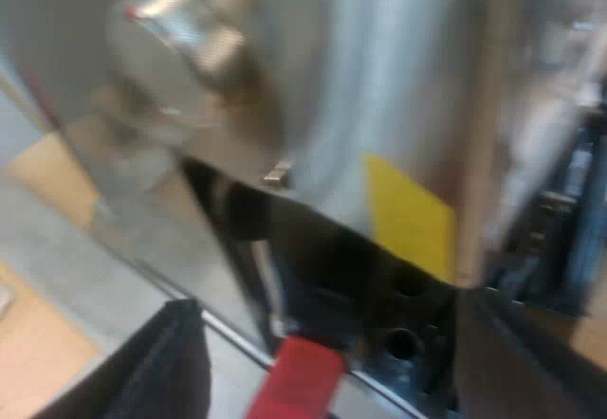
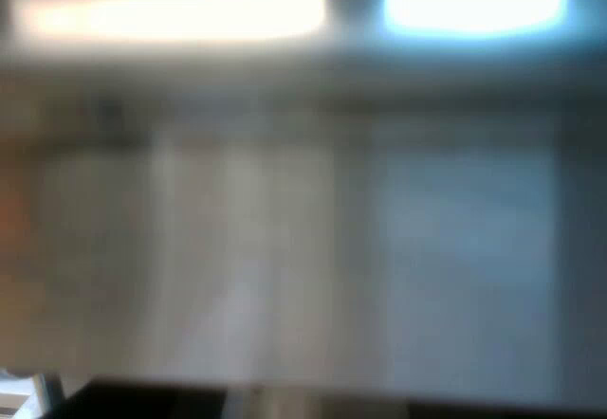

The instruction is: Put the handle in the coffee machine

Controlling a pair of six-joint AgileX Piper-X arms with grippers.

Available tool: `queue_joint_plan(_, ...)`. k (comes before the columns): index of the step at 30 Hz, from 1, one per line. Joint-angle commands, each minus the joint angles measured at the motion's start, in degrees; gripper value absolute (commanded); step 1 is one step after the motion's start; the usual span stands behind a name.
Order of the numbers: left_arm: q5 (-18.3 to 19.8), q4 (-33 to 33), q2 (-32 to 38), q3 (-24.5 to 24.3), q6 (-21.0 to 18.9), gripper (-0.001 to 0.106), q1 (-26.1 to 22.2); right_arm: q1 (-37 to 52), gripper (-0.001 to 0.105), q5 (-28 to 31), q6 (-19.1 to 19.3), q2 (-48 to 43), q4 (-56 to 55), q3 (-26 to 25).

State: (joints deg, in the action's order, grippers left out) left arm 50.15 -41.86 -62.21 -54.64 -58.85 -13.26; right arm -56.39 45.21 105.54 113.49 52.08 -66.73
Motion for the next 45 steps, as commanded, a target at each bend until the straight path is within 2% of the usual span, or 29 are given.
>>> queue_joint_plan(1, -2.1, 4.7, 0.1, -0.7, -3.3, 0.046, 0.0, 0.2, 0.045, -0.1, 0.2, -0.7, 3.4, -1.3)
queue_joint_plan(2, -2.3, 5.0, 0.0, -0.8, -3.7, 0.045, 0.0, 0.2, 0.045, -0.1, 0.2, -0.7, 3.4, -1.3)
queue_joint_plan(3, -4.6, 7.3, -0.7, -1.3, -5.7, 0.040, 0.0, 0.2, 0.045, -0.1, 0.2, -0.7, 3.4, -1.3)
queue_joint_plan(6, -6.7, 8.2, -1.9, -2.1, -6.4, 0.026, 0.0, 0.2, 0.045, -0.1, 0.2, -0.7, 3.4, -1.3)
queue_joint_plan(8, -8.2, 7.9, -4.7, -4.0, -6.4, 0.000, 0.0, 0.2, 0.045, -0.1, 0.2, -0.7, 3.4, -1.3)
queue_joint_plan(19, -8.3, 4.0, -14.9, -10.6, -4.7, 0.000, 0.2, 0.2, 0.045, -0.1, 0.2, -0.7, 3.4, -1.3)
queue_joint_plan(21, -9.7, -1.5, -17.2, -11.5, 1.3, 0.000, 0.5, 0.2, 0.045, -0.1, 0.2, -0.7, 3.4, -1.3)
queue_joint_plan(23, -14.1, -5.5, -18.6, -11.5, 6.9, 0.000, 1.4, 0.2, 0.045, -0.1, 0.2, -0.7, 3.4, -1.3)
queue_joint_plan(26, -16.7, -8.8, -19.8, -11.5, 10.8, 0.000, 2.4, 0.2, 0.045, -0.1, 0.2, -0.7, 3.4, -1.3)
queue_joint_plan(30, -18.3, -9.6, -20.3, -11.5, 11.8, 0.000, 3.5, 0.2, 0.045, -0.1, 0.2, -0.7, 3.4, -1.3)
queue_joint_plan(34, -18.3, -11.4, -20.3, -11.9, 13.6, 0.000, 3.5, 0.2, 0.045, -0.1, 0.2, -0.7, 3.4, -1.3)
queue_joint_plan(40, -18.1, -16.9, -20.3, -11.9, 18.9, 0.000, 3.5, 0.2, 0.045, -0.1, 0.2, -0.7, 3.4, -1.3)
queue_joint_plan(42, -17.8, -17.4, -20.3, -11.9, 19.0, 0.000, 3.5, 0.2, 0.045, -0.1, 0.2, -0.7, 3.4, -1.3)
queue_joint_plan(45, -14.9, -19.5, -19.9, -11.9, 19.0, 0.000, 3.5, 0.2, 0.045, -0.1, 0.2, -0.7, 3.4, -1.3)
